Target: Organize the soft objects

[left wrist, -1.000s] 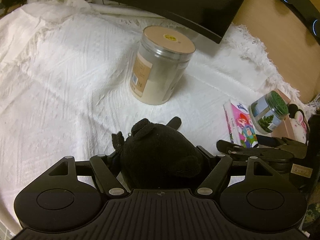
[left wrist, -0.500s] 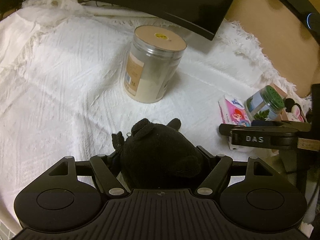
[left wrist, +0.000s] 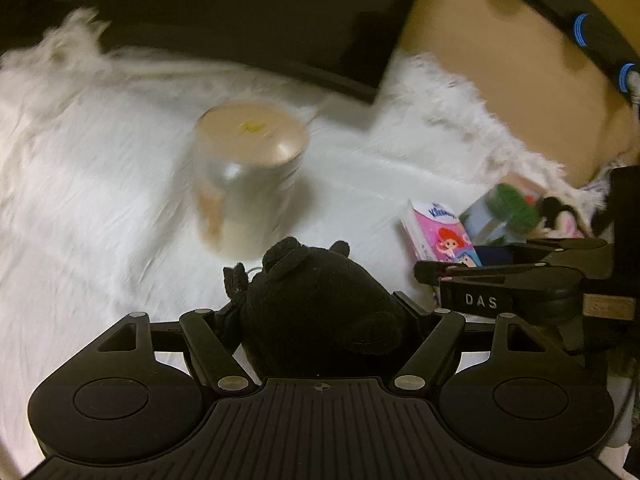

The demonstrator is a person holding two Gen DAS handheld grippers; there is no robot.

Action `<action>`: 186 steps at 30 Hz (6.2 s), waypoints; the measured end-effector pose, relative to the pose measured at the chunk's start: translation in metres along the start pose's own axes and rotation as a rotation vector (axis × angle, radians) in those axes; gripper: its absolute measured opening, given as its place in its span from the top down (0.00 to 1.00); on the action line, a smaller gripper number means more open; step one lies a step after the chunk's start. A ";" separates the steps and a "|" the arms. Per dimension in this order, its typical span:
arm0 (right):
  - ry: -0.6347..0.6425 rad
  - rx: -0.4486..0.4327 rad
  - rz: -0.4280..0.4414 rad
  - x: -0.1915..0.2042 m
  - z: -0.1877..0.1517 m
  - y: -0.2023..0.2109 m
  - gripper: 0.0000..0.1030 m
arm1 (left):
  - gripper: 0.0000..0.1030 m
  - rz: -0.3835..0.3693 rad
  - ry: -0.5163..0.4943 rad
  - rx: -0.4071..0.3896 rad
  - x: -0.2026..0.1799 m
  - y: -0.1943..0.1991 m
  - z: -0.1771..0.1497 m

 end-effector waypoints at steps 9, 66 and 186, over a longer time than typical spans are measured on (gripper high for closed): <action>-0.064 -0.262 0.038 -0.046 0.062 0.113 0.49 | 0.23 -0.100 -0.163 -0.185 -0.052 0.016 0.107; -0.528 -0.186 -0.110 -0.298 0.016 0.081 0.75 | 0.56 -0.411 -0.132 -0.007 -0.210 -0.162 0.173; -0.043 -0.205 0.075 -0.202 -0.129 0.081 0.00 | 0.60 0.469 0.044 -0.143 -0.234 -0.028 -0.121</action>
Point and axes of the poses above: each gripper's, at about its wrist camera, not at the fingertips, and y roughly against the way its jaws point, x to its left, z to its top, the point moved 8 cm from there along -y, roughly the way its jaws point, and after that the axes turned 15 degrees about -y, right-handed, at the moved point
